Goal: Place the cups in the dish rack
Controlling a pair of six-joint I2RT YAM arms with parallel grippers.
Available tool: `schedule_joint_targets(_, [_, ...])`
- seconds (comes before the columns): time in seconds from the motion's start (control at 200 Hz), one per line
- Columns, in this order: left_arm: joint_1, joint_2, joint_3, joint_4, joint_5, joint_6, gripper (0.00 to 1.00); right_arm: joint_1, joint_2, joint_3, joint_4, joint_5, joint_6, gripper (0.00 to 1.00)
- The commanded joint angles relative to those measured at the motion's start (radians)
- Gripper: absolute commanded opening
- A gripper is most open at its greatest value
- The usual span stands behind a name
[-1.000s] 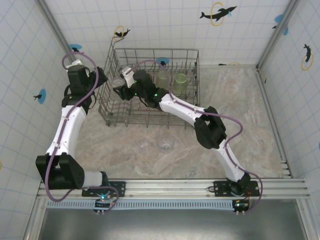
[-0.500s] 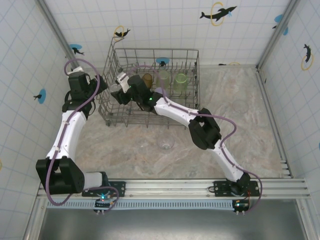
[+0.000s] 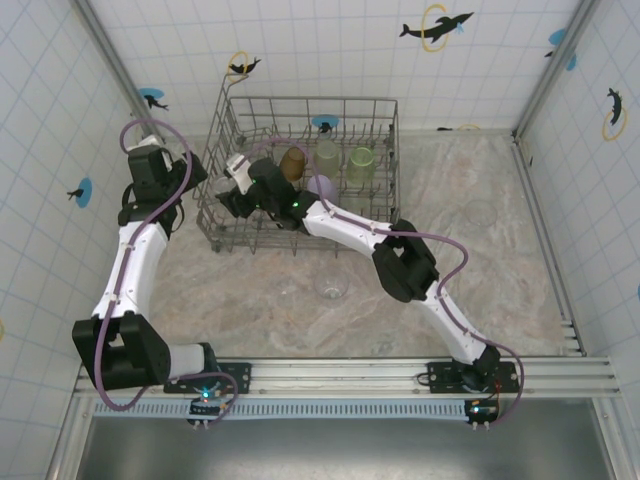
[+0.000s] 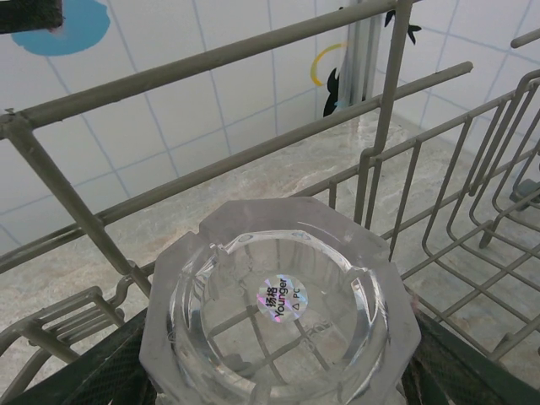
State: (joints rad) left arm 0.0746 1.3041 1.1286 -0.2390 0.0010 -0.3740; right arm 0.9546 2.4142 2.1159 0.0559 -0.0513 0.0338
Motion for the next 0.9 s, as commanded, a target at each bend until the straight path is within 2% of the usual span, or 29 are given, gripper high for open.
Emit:
schedule_joint_targets(0.0, [0.022, 0.0, -0.004, -0.009, 0.049, -0.01, 0.97, 0.006, 0.033, 0.059, 0.028, -0.01, 0.005, 0.52])
schedule_joint_targets(0.611, [0.048, -0.002, -0.016, -0.002, 0.086, -0.023, 0.97, 0.04, 0.044, 0.05, -0.069, -0.007, -0.027, 0.51])
schedule_joint_targets(0.896, [0.05, -0.002, -0.021, 0.002, 0.085, -0.022, 0.97, 0.052, 0.016, -0.016, -0.043, -0.022, -0.02, 0.51])
